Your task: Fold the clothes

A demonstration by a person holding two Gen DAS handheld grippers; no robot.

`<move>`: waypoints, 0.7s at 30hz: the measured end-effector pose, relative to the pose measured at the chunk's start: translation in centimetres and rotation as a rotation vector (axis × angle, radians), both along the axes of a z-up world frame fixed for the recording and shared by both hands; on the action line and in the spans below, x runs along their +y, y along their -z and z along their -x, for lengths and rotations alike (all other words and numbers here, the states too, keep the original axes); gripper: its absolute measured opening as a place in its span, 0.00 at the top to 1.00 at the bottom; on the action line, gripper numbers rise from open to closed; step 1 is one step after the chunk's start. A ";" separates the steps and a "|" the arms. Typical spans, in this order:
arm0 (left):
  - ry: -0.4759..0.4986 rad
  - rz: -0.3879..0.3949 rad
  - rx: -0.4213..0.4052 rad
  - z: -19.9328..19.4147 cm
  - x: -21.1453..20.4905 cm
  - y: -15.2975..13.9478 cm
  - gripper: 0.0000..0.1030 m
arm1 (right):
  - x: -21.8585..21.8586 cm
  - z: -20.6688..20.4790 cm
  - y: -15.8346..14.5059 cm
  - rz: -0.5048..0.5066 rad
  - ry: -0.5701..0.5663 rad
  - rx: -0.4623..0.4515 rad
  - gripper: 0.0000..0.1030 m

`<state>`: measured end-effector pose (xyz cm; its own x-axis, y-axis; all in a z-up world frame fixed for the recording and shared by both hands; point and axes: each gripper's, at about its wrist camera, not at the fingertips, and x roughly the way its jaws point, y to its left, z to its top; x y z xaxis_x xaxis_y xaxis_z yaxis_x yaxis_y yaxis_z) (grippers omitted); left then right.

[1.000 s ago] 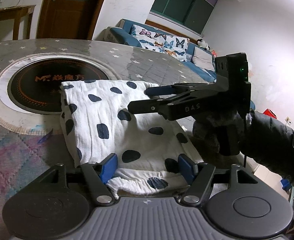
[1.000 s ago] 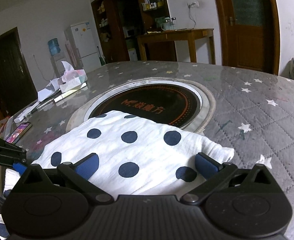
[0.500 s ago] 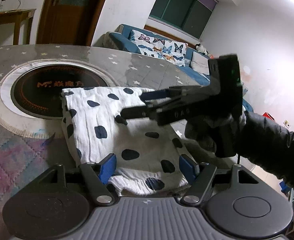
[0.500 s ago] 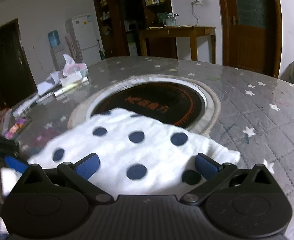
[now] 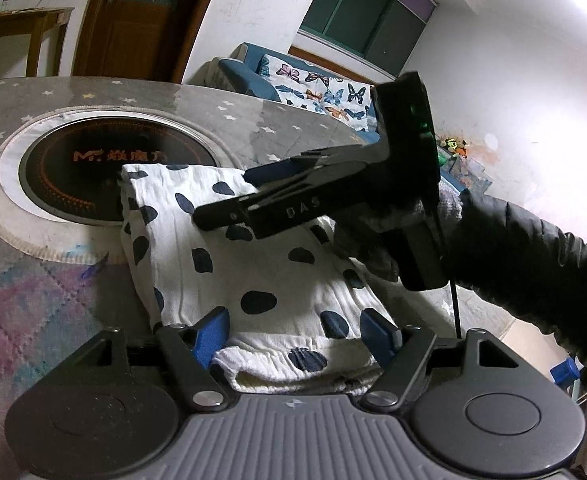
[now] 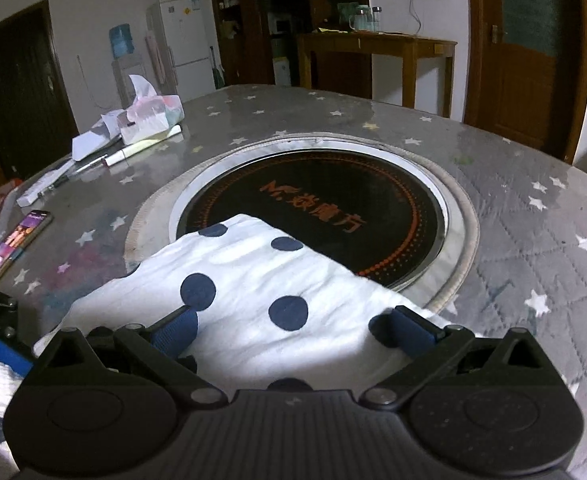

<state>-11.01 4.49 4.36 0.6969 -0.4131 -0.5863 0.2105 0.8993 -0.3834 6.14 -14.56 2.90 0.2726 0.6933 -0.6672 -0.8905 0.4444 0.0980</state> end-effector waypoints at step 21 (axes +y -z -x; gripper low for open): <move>-0.019 0.034 -0.007 0.8 0.5 -0.1 0.26 | 5.7 2.5 -0.2 0.089 -0.145 -0.033 0.00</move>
<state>-11.79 4.94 4.45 0.7086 -0.4192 -0.5676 0.1963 0.8898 -0.4120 3.59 -8.83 3.10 0.1968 0.6656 -0.7199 -0.9481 0.3164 0.0333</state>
